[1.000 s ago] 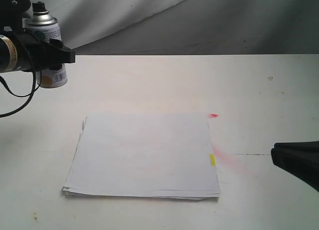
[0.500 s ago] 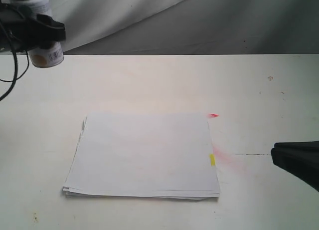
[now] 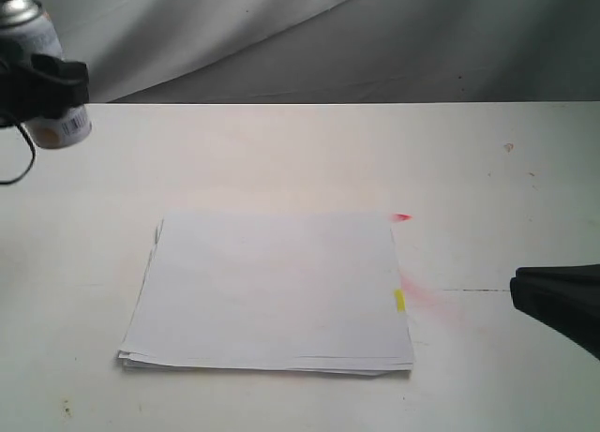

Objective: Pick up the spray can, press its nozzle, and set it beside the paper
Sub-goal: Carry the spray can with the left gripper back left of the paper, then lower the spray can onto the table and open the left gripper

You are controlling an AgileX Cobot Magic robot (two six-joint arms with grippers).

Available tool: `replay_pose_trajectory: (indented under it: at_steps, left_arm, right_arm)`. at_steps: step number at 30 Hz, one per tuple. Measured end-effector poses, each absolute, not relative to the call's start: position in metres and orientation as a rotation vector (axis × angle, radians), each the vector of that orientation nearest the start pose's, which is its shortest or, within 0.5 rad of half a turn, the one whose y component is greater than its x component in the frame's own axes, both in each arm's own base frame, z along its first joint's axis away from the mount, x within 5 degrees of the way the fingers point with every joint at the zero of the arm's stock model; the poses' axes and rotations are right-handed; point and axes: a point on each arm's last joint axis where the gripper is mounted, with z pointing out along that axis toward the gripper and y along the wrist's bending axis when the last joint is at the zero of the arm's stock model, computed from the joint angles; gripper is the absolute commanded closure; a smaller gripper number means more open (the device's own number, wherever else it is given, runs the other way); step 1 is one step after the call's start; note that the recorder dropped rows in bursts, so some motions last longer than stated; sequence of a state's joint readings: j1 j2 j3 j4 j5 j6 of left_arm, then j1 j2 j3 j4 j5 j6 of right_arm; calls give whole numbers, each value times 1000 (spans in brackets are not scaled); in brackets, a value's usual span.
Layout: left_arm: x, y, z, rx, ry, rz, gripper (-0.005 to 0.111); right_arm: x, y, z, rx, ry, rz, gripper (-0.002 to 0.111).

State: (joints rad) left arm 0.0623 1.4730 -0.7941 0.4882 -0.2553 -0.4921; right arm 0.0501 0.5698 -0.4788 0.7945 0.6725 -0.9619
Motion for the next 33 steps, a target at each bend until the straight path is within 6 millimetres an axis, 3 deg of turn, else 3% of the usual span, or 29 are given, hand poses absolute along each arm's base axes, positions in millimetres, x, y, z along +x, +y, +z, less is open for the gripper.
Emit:
replay_pose_trajectory:
  at_steps: [7,14,22,33]
  left_arm:
    - [298,6,190,-13,2031,-126,107]
    - [297,8,149,-17,2085,-93,107]
    - [305,10,127,-40,2015,-88,107]
    - [305,10,98,-47,2087,-94,107]
  right_arm:
    - [103,46,289,-615,1947,330,108]
    - [103,46,289,-615,1947,330,108]
    - [103,46,289,-615,1947,330,108]
    - [103,46,289,-615,1947,330,108]
